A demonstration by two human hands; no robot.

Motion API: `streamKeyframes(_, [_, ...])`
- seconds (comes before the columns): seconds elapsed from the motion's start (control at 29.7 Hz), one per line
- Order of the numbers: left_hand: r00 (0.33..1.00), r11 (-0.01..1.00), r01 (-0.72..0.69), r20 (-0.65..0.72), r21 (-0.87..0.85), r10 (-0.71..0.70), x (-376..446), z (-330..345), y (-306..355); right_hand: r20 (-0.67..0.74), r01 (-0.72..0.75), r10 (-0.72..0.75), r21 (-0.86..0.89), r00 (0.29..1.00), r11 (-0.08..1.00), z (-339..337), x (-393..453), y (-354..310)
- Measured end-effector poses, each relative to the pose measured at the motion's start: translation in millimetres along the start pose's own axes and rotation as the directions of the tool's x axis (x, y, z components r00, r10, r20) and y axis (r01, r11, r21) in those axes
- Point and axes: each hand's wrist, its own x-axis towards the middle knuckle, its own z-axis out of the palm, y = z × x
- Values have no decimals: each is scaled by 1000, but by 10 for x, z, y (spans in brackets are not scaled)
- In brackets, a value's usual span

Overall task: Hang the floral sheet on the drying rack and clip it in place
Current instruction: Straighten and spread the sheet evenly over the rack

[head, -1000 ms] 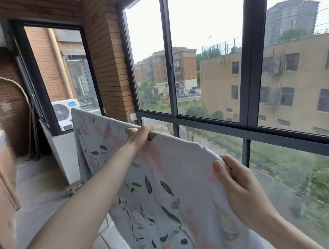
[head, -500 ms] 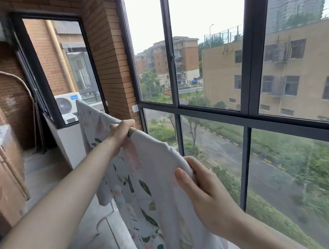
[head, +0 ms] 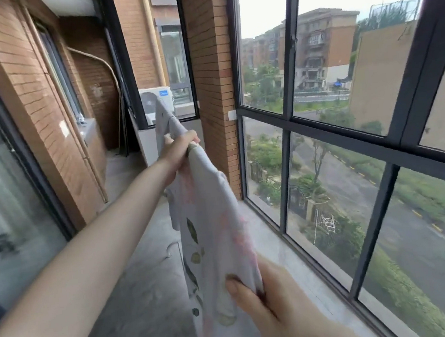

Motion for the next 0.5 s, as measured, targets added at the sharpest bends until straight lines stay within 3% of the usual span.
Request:
streamKeyframes(0.1, [1000, 998, -16, -25, -60, 15, -324, 27, 46, -6, 71, -71, -73, 997, 995, 83, -24, 95])
streamKeyframes(0.2, [994, 998, -58, -88, 4, 58, -782, 39, 168, 42, 158, -155, -107, 987, 982, 58, 28, 92])
streamKeyframes(0.4, [928, 944, -315, -179, 93, 327, -1737, 38, 183, 158, 221, -211, -48, 965, 974, -136, 57, 84])
streamKeyframes(0.5, [883, 888, -436, -119, 149, 454, -2248, -26, 3, 196, 267, -248, -81, 949, 960, -185, 53, 69])
